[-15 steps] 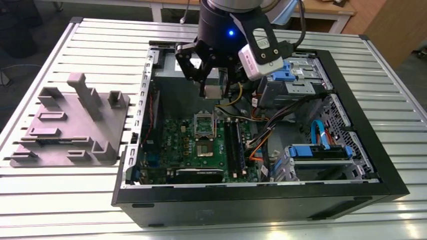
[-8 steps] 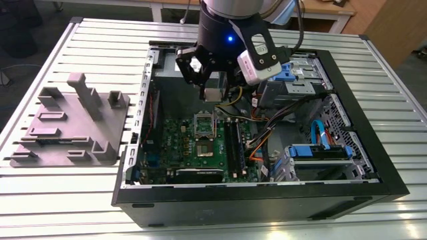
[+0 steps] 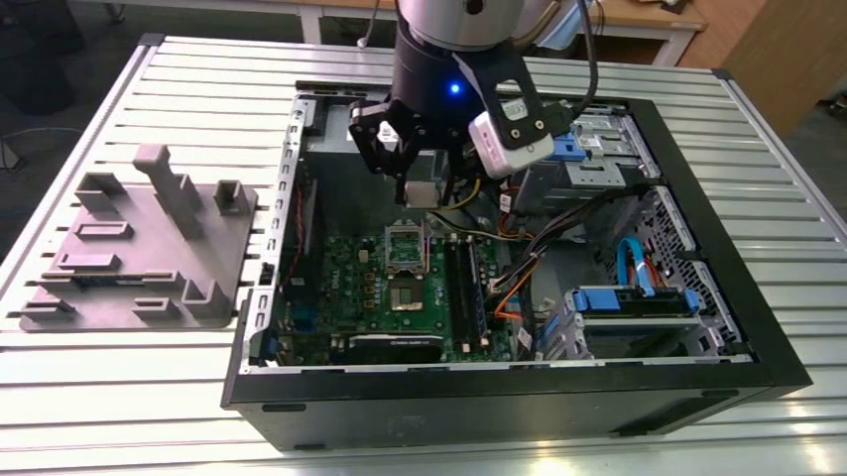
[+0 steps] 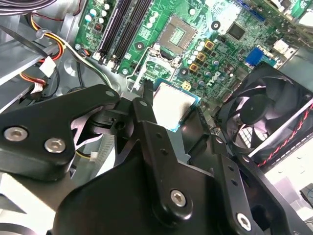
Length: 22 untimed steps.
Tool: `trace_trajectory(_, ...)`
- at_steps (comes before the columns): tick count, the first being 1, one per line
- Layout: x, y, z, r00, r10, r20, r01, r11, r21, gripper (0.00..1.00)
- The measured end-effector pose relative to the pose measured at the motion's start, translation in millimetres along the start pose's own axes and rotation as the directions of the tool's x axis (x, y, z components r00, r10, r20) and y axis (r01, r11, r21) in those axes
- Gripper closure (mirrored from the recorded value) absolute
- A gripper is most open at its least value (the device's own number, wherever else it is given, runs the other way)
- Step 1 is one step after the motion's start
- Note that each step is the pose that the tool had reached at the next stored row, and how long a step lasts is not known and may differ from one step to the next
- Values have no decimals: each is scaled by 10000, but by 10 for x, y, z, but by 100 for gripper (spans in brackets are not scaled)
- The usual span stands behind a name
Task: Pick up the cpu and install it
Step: 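Pick up the cpu and move it towards the insertion slot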
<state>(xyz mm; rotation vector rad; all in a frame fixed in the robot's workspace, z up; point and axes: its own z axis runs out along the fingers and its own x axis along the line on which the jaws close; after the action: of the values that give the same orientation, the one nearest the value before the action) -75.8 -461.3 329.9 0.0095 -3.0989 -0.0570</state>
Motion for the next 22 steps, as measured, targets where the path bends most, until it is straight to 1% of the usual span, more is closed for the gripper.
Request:
trace_trajectory(8, 0, 0, 4, 10000, 0, 1, 0, 10000, -2, 53)
trace_trajectory(10, -1, -1, 19, 10000, 0, 3, 0, 10000, -6, 53)
trace_trajectory(15, -3, -3, 79, 10000, 0, 1, 0, 10000, -2, 53)
trace_trajectory(22, -8, -7, 196, 10000, 0, 1, 0, 10000, -3, 53)
